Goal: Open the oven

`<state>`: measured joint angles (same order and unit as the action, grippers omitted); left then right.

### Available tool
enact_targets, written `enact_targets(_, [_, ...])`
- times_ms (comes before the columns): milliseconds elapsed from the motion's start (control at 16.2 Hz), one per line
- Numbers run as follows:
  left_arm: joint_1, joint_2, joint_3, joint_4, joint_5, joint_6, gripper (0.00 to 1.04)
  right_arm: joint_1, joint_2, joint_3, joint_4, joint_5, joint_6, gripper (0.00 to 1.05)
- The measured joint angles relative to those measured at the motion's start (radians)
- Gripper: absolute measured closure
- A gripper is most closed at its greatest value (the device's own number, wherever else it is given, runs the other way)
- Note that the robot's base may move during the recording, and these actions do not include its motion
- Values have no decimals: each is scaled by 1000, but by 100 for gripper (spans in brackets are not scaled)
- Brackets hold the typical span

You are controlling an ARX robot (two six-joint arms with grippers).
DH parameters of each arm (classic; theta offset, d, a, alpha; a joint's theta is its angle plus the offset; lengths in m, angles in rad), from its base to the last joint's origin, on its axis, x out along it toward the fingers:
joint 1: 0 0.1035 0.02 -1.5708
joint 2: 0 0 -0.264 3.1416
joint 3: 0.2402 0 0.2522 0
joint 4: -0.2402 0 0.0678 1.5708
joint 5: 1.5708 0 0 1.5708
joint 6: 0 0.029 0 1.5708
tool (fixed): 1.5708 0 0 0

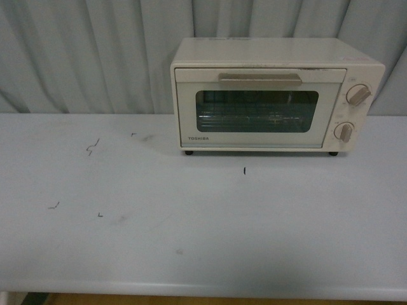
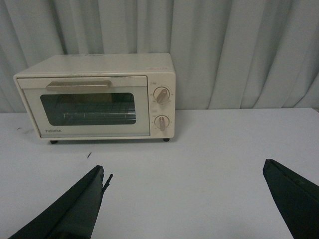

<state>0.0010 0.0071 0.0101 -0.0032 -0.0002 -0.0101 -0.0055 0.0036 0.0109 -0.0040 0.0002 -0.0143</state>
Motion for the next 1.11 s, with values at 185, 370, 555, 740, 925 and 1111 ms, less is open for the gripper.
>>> enact_targets(185, [0, 0, 0, 0, 0, 0, 7, 0, 0, 0, 0, 0, 0, 6])
enact_targets(370, [0, 0, 0, 0, 0, 0, 7, 0, 0, 0, 0, 0, 0, 6])
enact_targets(555, [0, 0, 0, 0, 0, 0, 7, 0, 0, 0, 0, 0, 0, 6])
enact_targets(740, [0, 0, 0, 1, 0, 0, 7, 0, 0, 0, 2, 0, 0, 6])
enact_targets(925, [0, 0, 0, 1, 0, 0, 7, 0, 0, 0, 0, 0, 0, 6])
enact_targets(1111, [0, 0, 0, -2, 0, 0, 7, 0, 1, 0, -2, 0, 0, 6])
